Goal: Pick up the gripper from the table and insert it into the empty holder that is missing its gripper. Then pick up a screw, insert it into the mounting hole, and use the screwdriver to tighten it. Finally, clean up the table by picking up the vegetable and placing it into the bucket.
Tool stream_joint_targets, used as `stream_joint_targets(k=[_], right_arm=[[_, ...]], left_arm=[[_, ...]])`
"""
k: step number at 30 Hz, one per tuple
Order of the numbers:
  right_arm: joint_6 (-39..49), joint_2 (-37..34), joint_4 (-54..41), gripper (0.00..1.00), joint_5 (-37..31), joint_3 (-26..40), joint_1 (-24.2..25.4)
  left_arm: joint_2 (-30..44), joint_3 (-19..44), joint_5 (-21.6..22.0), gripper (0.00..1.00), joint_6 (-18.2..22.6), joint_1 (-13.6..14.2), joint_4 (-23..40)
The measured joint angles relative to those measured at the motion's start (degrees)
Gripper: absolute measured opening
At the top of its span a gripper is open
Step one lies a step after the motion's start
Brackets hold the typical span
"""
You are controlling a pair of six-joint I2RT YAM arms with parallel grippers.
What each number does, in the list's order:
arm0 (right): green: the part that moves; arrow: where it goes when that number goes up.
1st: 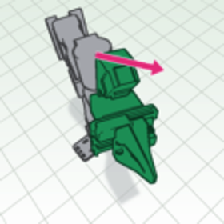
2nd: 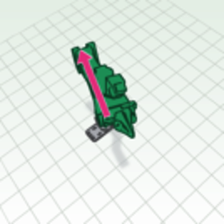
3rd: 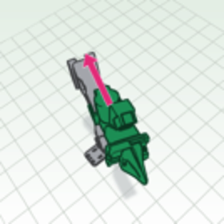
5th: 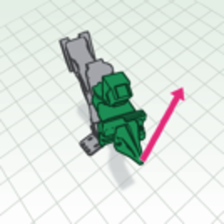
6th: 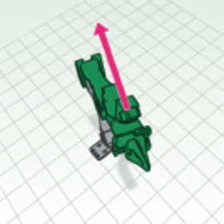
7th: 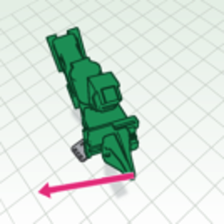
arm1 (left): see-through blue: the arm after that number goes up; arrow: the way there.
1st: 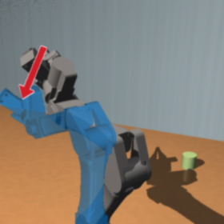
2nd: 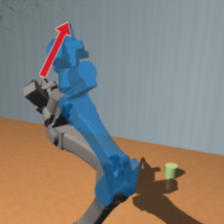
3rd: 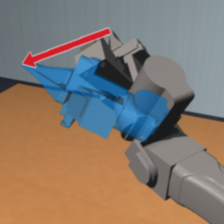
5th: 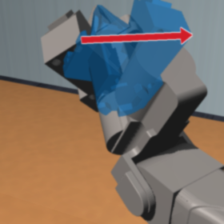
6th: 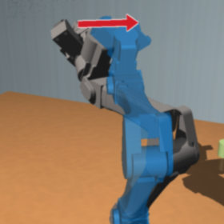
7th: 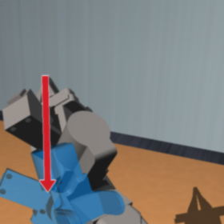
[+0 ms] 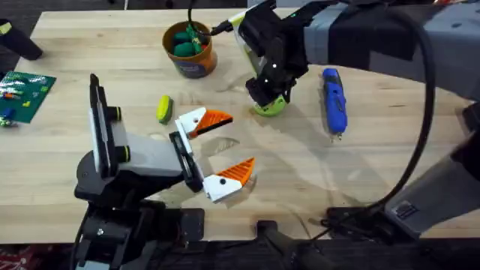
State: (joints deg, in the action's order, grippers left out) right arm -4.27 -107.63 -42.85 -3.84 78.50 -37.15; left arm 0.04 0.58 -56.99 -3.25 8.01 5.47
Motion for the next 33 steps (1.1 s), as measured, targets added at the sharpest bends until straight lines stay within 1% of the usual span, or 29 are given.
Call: stream_joint_targets(k=[7,11,16,17,26,29,33], right_arm=[[0.0,0.0,-0.3,0.007,0.0,0.0,0.0],[0.0,0.7,-2.3,0.007,0.0,0.3,0.0],[0.0,5.0,-4.8,0.007,0.0,2.1,0.0],[0.0,8.0,-5.4,0.007,0.0,3.7,0.0],[0.4,14.6,-7.9,0.007,0.0,6.4,-0.2],[1.4,16.4,-9.1,0.006,0.0,8.1,-1.3],[3.0,17.7,-12.2,0.006,0.0,12.0,-4.8]], left_arm=[[0.0,0.0,0.0,0.983,0.0,0.0,0.0],[0.0,0.0,0.0,0.983,0.0,0.0,0.0],[0.0,0.0,0.0,0.983,0.0,0.0,0.0],[0.0,0.0,0.0,0.983,0.0,0.0,0.0],[0.0,0.0,0.0,0.983,0.0,0.0,0.0],[0.0,0.0,0.0,0.983,0.0,0.0,0.0],[0.0,0.0,0.0,0.983,0.0,0.0,0.0]])
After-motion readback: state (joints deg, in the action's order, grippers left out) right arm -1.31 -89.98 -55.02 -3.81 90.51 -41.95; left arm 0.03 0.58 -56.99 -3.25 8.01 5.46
